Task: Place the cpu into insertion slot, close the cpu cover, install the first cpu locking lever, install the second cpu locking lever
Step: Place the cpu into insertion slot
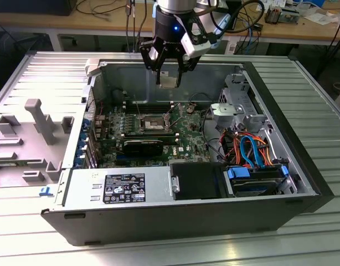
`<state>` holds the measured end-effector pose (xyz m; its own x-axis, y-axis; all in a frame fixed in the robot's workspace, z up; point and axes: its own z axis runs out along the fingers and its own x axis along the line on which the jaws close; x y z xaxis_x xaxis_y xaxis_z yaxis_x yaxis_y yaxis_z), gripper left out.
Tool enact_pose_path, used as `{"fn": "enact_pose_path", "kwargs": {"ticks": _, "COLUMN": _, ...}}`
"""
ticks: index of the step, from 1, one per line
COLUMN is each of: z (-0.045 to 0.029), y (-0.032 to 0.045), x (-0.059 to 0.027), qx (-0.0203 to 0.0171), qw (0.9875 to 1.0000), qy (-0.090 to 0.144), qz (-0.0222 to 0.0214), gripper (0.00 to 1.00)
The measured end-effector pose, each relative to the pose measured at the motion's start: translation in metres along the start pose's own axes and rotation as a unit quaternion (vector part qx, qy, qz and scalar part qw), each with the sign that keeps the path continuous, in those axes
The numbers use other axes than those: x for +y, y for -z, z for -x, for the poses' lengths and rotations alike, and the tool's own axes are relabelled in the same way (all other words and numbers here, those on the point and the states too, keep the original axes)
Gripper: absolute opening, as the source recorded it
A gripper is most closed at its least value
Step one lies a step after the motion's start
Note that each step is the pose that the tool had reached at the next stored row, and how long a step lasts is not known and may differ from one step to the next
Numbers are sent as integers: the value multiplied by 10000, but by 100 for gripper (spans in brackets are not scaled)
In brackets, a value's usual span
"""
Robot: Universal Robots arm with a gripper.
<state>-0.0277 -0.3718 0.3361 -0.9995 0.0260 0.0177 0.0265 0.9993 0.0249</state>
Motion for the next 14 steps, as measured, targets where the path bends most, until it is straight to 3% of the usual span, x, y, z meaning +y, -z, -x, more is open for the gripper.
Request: {"fn": "enact_pose_path", "kwargs": {"ticks": 14, "z": -2, "y": -32, "x": -5, "qx": 0, "qw": 10000, "qy": 0, "qz": -1, "gripper": 54}}
